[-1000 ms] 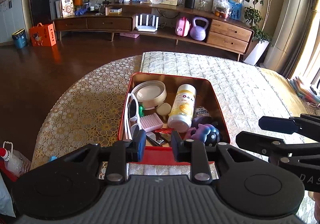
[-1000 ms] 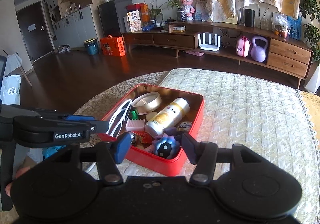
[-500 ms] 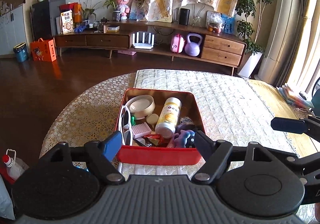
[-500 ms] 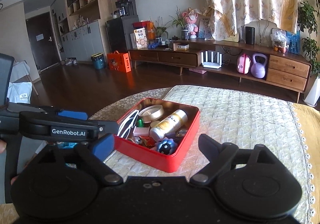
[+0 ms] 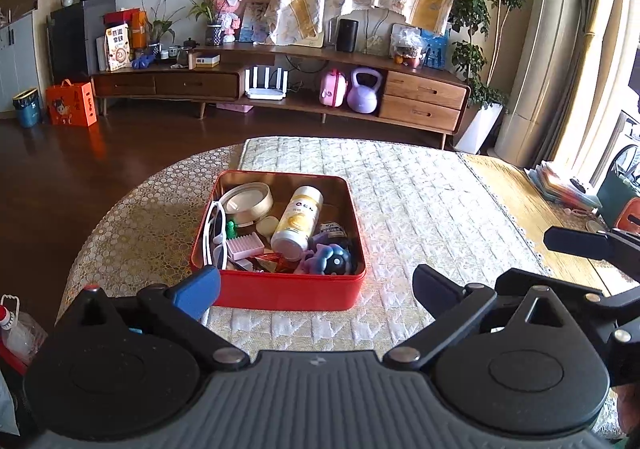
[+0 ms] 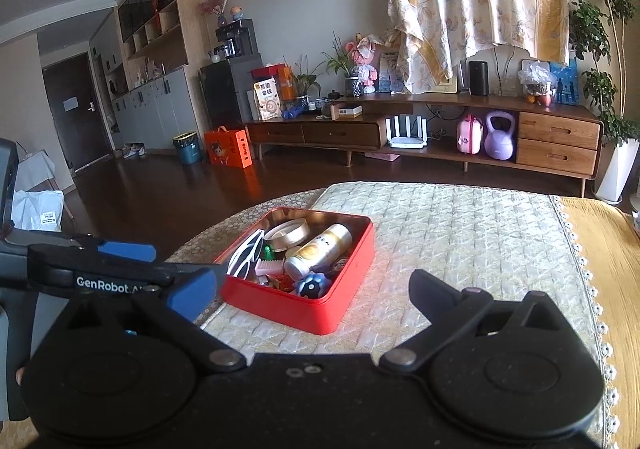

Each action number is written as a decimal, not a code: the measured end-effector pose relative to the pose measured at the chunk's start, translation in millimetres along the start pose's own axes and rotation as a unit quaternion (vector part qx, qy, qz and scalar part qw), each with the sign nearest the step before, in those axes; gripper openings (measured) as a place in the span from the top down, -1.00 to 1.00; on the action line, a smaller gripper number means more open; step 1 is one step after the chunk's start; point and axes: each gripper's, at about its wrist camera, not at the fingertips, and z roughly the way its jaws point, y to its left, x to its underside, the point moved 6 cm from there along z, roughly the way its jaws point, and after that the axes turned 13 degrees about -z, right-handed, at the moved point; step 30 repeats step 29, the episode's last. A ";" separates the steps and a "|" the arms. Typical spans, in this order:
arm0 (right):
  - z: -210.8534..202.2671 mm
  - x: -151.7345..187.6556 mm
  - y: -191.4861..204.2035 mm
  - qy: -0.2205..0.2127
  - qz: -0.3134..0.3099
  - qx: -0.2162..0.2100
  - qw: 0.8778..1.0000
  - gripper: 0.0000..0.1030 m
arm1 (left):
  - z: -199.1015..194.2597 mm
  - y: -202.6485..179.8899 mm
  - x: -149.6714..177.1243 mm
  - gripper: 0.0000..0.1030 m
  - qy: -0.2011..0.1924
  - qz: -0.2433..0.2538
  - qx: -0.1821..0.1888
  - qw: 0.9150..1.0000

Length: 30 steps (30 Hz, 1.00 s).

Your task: Organize rigid objects

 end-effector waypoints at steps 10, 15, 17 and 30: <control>-21.1 9.6 0.3 -0.012 -0.002 0.016 1.000 -1.00 | -17.1 -12.8 22.7 -1.00 0.000 0.007 -0.004 1.000; -28.7 17.7 -1.5 -0.011 0.011 0.015 1.000 -1.00 | -24.0 -16.7 26.7 -1.00 -0.003 0.010 -0.002 1.000; -30.5 19.9 -2.0 -0.010 0.013 0.013 1.000 -1.00 | -25.6 -18.5 27.8 -1.00 -0.005 0.013 -0.004 1.000; -32.8 34.4 -9.7 -0.004 0.031 0.018 0.999 -1.00 | -20.5 -30.7 34.7 -1.00 0.004 0.020 -0.001 1.000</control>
